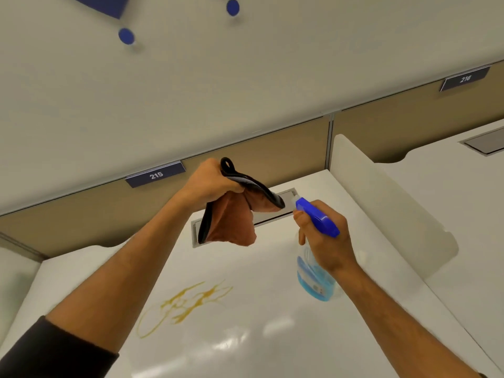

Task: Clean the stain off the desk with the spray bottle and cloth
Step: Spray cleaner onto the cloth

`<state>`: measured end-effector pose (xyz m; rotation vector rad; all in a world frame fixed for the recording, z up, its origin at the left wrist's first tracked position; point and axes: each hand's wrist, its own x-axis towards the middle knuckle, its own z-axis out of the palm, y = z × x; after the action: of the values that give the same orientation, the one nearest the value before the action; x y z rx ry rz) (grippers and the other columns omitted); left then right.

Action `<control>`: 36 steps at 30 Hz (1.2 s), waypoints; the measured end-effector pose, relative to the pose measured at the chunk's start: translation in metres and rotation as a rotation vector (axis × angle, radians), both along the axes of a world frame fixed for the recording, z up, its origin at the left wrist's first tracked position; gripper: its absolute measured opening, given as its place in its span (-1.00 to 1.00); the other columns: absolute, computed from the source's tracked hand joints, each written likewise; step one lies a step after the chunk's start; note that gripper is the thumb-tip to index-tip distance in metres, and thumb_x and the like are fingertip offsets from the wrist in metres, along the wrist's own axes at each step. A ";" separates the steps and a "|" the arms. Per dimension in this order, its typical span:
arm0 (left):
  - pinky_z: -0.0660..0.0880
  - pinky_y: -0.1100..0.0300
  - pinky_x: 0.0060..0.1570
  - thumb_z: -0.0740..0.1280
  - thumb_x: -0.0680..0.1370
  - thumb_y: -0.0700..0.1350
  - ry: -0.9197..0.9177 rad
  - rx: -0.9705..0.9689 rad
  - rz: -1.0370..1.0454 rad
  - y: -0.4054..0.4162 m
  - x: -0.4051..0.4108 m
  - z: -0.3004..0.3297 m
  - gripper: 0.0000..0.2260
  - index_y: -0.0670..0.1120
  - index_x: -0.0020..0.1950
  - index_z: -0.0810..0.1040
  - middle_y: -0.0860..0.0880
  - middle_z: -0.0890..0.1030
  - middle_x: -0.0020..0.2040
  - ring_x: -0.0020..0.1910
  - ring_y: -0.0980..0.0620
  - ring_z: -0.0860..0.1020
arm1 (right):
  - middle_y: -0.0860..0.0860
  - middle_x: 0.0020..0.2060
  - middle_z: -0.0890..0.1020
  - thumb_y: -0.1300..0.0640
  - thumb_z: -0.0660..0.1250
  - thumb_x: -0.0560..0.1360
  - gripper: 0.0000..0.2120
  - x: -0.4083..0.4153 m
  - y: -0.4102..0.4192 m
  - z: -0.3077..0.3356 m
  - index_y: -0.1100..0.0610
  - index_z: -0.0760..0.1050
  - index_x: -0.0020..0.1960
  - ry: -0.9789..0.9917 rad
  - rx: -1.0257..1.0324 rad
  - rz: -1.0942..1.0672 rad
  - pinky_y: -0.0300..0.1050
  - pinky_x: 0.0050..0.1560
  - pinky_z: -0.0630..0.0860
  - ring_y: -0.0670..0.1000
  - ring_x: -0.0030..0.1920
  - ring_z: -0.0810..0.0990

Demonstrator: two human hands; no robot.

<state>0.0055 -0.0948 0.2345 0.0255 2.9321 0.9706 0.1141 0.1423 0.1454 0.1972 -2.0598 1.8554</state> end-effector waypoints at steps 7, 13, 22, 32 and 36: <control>0.62 0.06 -0.28 0.47 0.24 -0.20 -0.063 -0.450 -0.105 -0.067 0.035 0.055 -0.78 -0.01 -0.15 0.73 -0.05 0.70 -0.22 -0.20 -0.06 0.67 | -0.12 -0.43 0.59 -0.17 0.32 0.45 -0.82 0.044 -0.056 -0.001 -0.07 0.51 -0.17 -0.085 0.036 0.097 -0.33 -0.39 0.53 -0.03 -0.39 0.60; 0.66 0.06 -0.12 0.56 0.25 -0.17 -0.139 -0.456 -0.132 -0.113 0.062 0.071 -0.77 0.11 -0.17 0.76 0.09 0.73 -0.19 -0.12 0.05 0.67 | -0.09 -0.41 0.58 -0.13 0.34 0.44 -0.84 0.069 -0.102 0.014 -0.05 0.51 -0.18 -0.092 0.030 0.204 -0.36 -0.40 0.51 -0.08 -0.38 0.57; 0.54 0.23 -0.32 0.64 0.23 -0.11 -0.204 -0.426 -0.044 -0.152 0.078 0.084 -0.82 0.08 -0.24 0.75 0.08 0.74 -0.25 -0.18 0.06 0.68 | -0.10 -0.36 0.60 -0.12 0.33 0.44 -0.84 0.091 -0.144 0.022 -0.05 0.50 -0.17 -0.076 0.074 0.257 -0.35 -0.34 0.54 -0.04 -0.31 0.60; 0.55 0.29 -0.23 0.54 0.40 -0.27 -0.040 -0.279 -0.212 -0.164 0.089 0.090 -0.71 0.17 -0.19 0.73 0.20 0.72 -0.24 -0.23 0.24 0.66 | -0.16 -0.44 0.56 -0.12 0.33 0.42 -0.87 0.099 -0.146 0.037 -0.07 0.49 -0.17 -0.069 0.041 0.226 -0.38 -0.36 0.52 -0.12 -0.33 0.59; 0.58 0.35 -0.19 0.53 0.41 -0.33 0.038 -0.201 -0.261 -0.157 0.090 0.094 -0.74 0.06 -0.15 0.73 0.18 0.72 -0.22 -0.22 0.21 0.66 | -0.08 -0.39 0.57 -0.12 0.35 0.44 -0.84 0.100 -0.140 0.044 -0.04 0.49 -0.13 -0.018 0.033 0.164 -0.38 -0.35 0.52 -0.14 -0.33 0.59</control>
<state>0.0957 -0.2513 0.3283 0.4109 2.9446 0.6433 0.2144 0.0019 0.1890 0.3693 -2.1442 1.9243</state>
